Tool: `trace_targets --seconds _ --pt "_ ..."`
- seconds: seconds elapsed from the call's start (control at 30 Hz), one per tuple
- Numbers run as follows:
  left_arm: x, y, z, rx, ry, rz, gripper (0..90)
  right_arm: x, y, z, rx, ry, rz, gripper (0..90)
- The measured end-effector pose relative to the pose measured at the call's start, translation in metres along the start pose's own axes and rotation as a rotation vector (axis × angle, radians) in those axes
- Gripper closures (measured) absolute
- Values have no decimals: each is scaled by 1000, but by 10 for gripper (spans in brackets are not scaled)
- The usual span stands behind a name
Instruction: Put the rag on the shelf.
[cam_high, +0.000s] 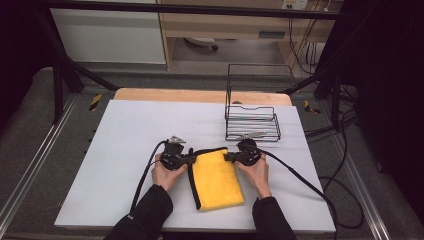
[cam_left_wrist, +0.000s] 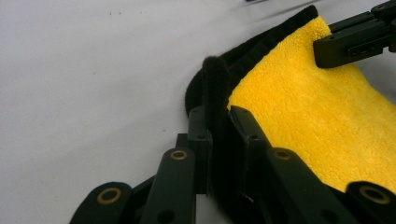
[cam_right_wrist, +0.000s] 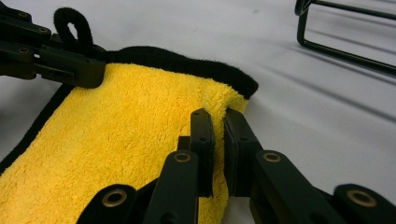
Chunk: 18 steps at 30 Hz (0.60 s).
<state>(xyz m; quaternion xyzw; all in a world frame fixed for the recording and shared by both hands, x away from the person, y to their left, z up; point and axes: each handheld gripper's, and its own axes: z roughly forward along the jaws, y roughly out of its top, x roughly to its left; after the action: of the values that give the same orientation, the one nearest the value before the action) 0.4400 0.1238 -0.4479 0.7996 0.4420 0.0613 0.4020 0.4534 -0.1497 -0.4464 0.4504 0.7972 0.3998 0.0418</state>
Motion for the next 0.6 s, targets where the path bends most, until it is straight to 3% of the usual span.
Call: trace_targets --seconds 0.6 --pt "-15 8 -27 -81 -21 66 808 19 1 -31 -88 -16 -57 842"
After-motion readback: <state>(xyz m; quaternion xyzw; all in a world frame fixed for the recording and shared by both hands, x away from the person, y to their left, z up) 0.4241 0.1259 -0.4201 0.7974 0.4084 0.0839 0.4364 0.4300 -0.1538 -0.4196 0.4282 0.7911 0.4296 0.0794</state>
